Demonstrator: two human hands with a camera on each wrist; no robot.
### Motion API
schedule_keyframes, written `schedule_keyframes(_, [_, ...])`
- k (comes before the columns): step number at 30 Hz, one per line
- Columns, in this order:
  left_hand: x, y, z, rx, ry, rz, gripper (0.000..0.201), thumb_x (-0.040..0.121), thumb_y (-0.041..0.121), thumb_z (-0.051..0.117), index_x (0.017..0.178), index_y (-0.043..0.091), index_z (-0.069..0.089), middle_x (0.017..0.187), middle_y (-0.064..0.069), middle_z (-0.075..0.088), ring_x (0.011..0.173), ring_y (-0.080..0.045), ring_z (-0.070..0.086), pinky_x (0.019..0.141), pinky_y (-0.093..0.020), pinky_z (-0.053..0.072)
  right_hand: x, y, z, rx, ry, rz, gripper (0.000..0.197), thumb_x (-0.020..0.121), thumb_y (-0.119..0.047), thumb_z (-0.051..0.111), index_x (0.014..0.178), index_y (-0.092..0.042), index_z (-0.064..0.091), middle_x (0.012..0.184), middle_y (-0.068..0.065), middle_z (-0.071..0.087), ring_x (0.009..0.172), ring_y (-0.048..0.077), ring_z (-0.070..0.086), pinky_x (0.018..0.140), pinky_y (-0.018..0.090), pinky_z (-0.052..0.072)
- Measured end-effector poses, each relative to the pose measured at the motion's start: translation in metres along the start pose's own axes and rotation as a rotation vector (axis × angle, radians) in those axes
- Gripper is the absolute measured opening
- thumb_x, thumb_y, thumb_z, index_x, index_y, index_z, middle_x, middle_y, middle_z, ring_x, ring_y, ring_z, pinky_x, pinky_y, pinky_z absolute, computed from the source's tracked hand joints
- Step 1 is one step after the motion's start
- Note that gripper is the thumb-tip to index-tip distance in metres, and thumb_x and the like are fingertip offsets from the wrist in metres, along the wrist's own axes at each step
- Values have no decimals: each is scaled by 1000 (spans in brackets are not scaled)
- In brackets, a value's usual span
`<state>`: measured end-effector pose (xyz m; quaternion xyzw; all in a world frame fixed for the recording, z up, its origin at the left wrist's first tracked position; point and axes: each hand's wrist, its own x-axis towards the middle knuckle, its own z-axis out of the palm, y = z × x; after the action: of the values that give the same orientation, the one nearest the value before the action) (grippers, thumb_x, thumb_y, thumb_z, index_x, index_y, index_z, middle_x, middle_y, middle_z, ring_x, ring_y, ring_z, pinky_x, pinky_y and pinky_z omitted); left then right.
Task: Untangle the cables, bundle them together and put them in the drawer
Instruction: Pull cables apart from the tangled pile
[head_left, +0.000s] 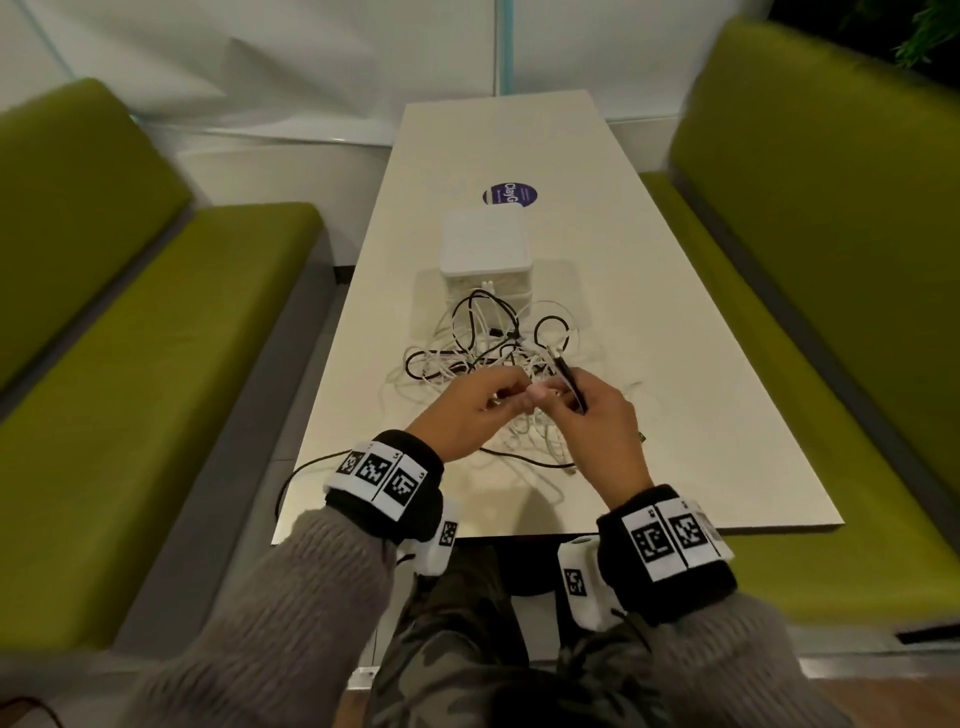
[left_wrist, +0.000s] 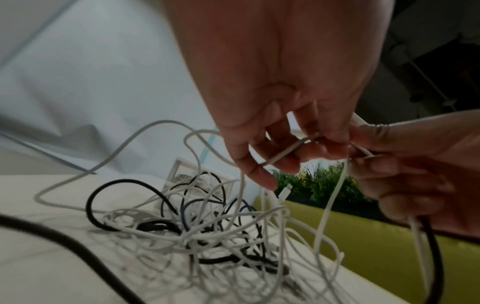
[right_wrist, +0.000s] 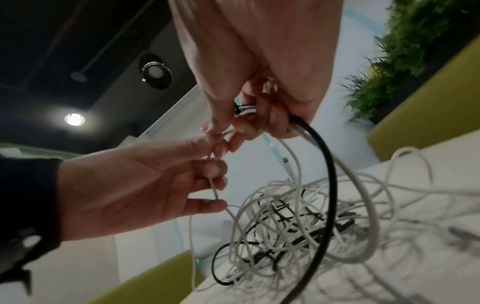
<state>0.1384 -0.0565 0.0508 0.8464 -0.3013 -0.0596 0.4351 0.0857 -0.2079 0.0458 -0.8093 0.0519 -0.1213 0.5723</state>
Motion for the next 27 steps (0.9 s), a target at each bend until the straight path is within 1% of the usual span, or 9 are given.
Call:
schedule_keyframes(4, [-5, -14, -3, 64, -49, -45, 20, 95, 27, 50, 85, 11, 59, 79, 10, 58, 74, 2, 51, 71, -15, 40, 5, 9, -17, -28, 146, 38, 16, 92, -31, 60, 77, -25, 58, 62, -13, 53, 56, -2, 46, 53, 10, 34])
schedule_keyframes(6, [-8, -27, -10, 86, -27, -93, 21, 96, 25, 49, 87, 9, 59, 83, 9, 61, 79, 0, 53, 74, -18, 41, 7, 15, -30, 134, 281, 76, 19, 96, -29, 54, 78, -25, 58, 65, -13, 51, 56, -2, 44, 55, 17, 36])
schedule_keyframes(9, [-12, -47, -21, 25, 42, -185, 16, 96, 23, 48, 87, 15, 59, 91, 4, 67, 85, -5, 57, 82, -25, 43, 8, 14, -57, 538, 487, 165, 27, 101, -28, 45, 75, -23, 50, 57, -14, 40, 46, -2, 34, 46, 14, 31])
schedule_keyframes(11, [-10, -46, -22, -3, 28, -190, 19, 98, 22, 45, 90, 11, 59, 93, 5, 68, 84, 5, 56, 83, -16, 42, 8, 9, -66, 641, 515, 198, 28, 102, -30, 42, 75, -21, 46, 58, -11, 34, 46, 0, 30, 46, 16, 28])
schedule_keyframes(13, [-5, -37, -18, -41, 24, -163, 21, 99, 19, 43, 88, 8, 57, 85, 8, 65, 80, 5, 55, 80, -10, 40, 6, 4, -59, 620, 465, 243, 30, 100, -36, 46, 74, -21, 45, 58, -10, 33, 47, 2, 29, 48, 19, 26])
schedule_keyframes(18, [2, -12, -6, -36, 2, -85, 21, 98, 26, 45, 79, 31, 50, 77, 15, 56, 73, 7, 50, 74, -15, 39, 0, -10, -22, 191, 114, 142, 46, 74, -62, 68, 67, -22, 45, 61, -12, 43, 56, 7, 39, 59, 24, 31])
schedule_keyframes(21, [2, -4, -2, -85, -4, -76, 16, 97, 27, 45, 86, 33, 54, 84, 20, 57, 78, 11, 52, 76, -15, 41, 3, -18, -5, 70, -9, 120, 38, 77, -53, 71, 73, -18, 58, 57, -14, 50, 53, -2, 46, 56, 15, 33])
schedule_keyframes(23, [1, -1, -4, -111, 20, -70, 21, 98, 25, 44, 80, 31, 52, 75, 17, 54, 69, 9, 50, 68, -11, 39, 7, -22, 2, 5, -56, 75, 31, 82, -43, 70, 71, -17, 58, 53, -14, 49, 50, -5, 47, 51, 10, 34])
schedule_keyframes(27, [-5, -7, -9, -161, 0, -56, 21, 98, 20, 45, 79, 17, 55, 76, 7, 56, 74, -3, 52, 74, -15, 41, 11, -18, 0, -92, -13, -7, 21, 91, -30, 61, 77, -17, 68, 63, -8, 59, 57, 1, 50, 53, 12, 36])
